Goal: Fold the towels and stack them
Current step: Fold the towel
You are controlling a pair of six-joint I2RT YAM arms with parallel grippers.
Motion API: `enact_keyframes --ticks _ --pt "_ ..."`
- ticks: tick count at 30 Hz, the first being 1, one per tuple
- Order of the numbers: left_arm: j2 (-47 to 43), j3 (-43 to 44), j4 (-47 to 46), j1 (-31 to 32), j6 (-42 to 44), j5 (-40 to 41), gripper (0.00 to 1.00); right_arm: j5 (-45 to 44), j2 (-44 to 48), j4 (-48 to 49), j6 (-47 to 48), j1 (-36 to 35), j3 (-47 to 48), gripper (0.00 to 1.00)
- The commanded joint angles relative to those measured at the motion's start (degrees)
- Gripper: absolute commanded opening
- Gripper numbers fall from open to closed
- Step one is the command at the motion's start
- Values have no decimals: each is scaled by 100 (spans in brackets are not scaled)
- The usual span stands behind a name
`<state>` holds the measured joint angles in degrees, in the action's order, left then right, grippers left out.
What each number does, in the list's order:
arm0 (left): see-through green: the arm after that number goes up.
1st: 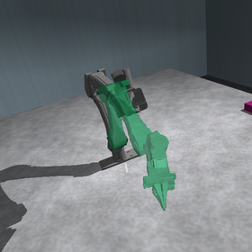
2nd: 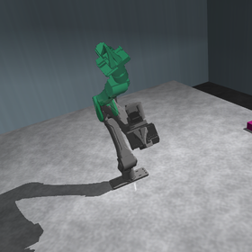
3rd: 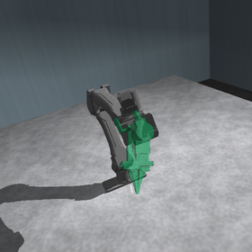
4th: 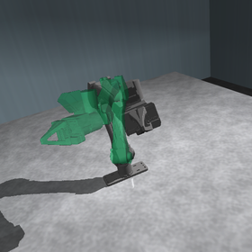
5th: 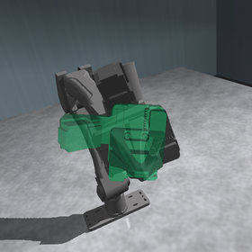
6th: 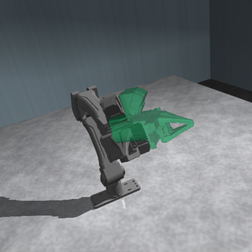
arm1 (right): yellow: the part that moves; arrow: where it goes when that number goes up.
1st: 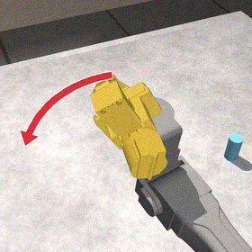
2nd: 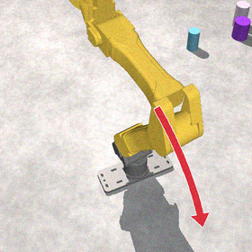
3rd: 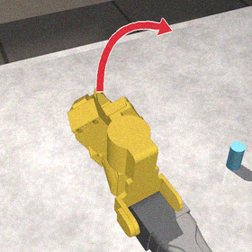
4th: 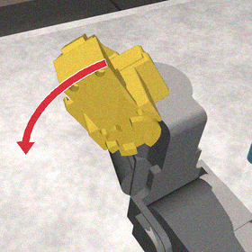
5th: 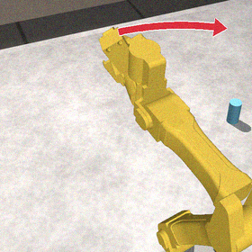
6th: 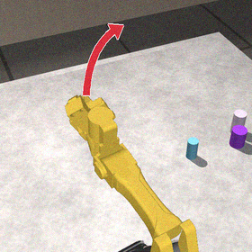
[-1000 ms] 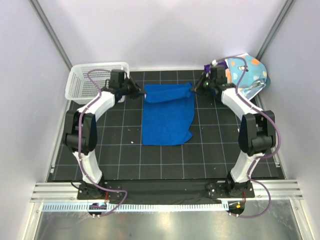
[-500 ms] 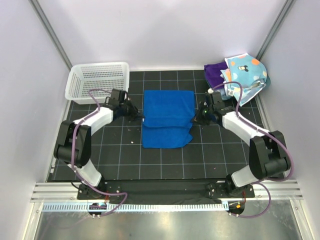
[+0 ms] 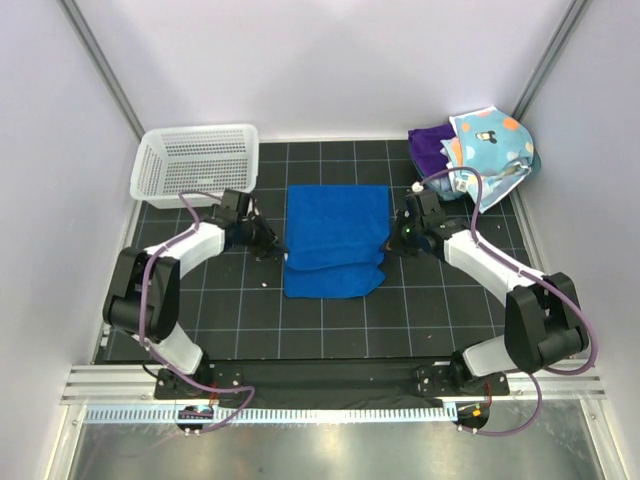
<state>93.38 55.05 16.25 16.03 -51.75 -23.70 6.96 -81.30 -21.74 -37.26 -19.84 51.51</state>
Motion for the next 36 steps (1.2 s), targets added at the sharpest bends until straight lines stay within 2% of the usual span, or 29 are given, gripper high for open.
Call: enact_keyframes --ticks 1,7,11,14,15,19,27,36 --pt "30 -126 115 58 130 -126 8 -230 -8 3 -89 -64 -114 1" --pt "654 -196 19 119 130 -187 8 -388 -334 231 -133 -126 -387 5" --pt "760 -196 -8 146 121 -161 18 -503 -378 205 -115 -135 -440 13" --pt "752 -196 -8 146 130 -143 27 -625 -247 83 -89 -170 -440 25" --pt "760 -196 -17 146 130 -143 29 -669 -142 38 -80 -170 -448 32" --pt "795 -257 -8 155 147 -134 30 -942 175 -172 -80 -187 -588 43" --pt "848 -266 -17 155 156 -126 31 -1048 861 -270 -203 -327 -967 44" --pt "936 -178 19 155 165 -126 31 -1619 405 -191 -300 -1294 -950 37"
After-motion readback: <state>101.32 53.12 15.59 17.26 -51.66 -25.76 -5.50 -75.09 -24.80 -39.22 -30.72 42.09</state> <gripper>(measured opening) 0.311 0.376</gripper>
